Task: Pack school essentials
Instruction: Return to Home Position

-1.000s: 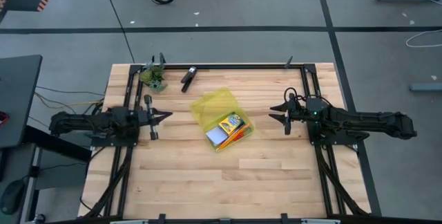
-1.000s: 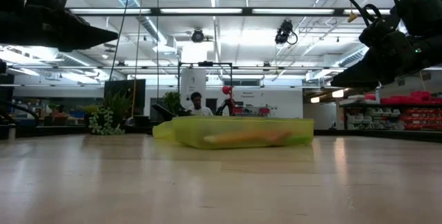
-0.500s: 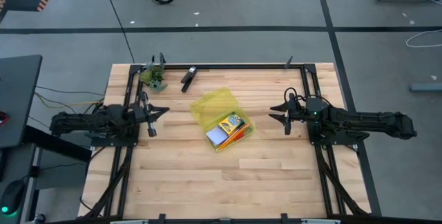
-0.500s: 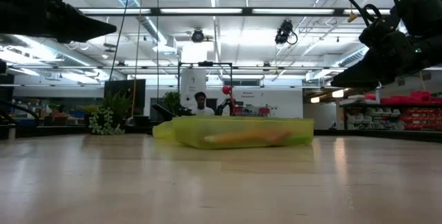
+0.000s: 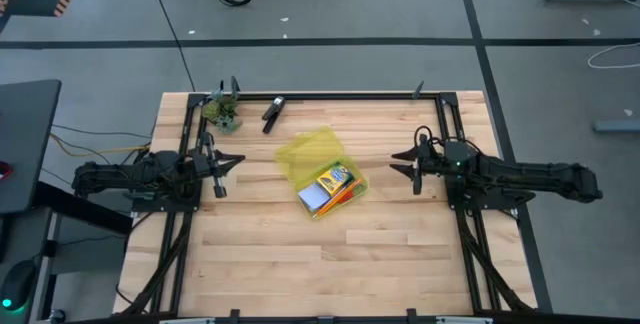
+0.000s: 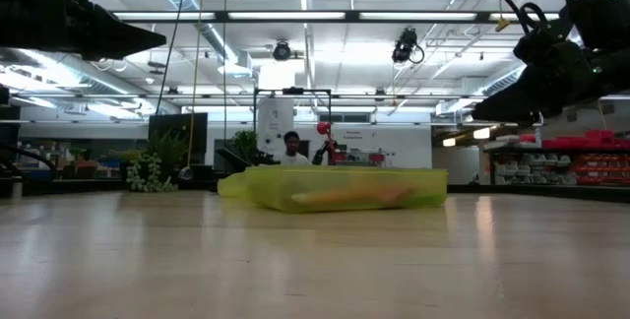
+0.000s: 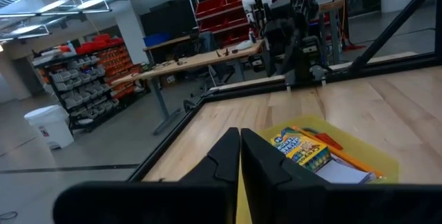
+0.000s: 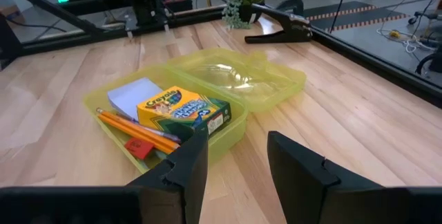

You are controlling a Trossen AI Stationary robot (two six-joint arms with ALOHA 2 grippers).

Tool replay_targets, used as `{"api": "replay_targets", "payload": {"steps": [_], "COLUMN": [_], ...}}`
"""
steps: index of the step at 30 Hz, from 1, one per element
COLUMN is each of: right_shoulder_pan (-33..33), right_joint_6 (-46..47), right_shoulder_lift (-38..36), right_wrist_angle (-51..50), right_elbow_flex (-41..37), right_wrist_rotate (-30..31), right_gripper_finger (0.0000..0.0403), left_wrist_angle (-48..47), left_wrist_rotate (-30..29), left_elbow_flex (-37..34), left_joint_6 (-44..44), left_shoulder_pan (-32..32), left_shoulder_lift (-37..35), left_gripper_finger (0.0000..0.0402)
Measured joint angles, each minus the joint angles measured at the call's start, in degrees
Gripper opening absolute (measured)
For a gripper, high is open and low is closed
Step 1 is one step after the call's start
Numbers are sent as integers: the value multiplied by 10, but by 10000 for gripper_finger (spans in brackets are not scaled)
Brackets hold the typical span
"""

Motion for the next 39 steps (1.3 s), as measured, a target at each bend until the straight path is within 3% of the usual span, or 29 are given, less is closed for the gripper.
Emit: {"api": "replay_targets", "payload": {"steps": [6, 16, 39], "right_shoulder_pan": [0, 0, 0], "right_joint_6": [0, 0, -4], "right_shoulder_lift": [-41, -183, -181], "right_wrist_angle": [-2, 1, 7], "right_elbow_flex": [0, 0, 0], "right_wrist_rotate": [0, 0, 0], "right_gripper_finger": [157, 157, 157], "left_wrist_angle": [1, 1, 1], "left_wrist_rotate": [0, 0, 0], "left_elbow_flex": [0, 0, 1], "left_joint_6": [0, 0, 1], "left_shoulder_pan": [0, 0, 0], "left_shoulder_lift": [0, 0, 0], "left_gripper_finger": [14, 29, 31]}}
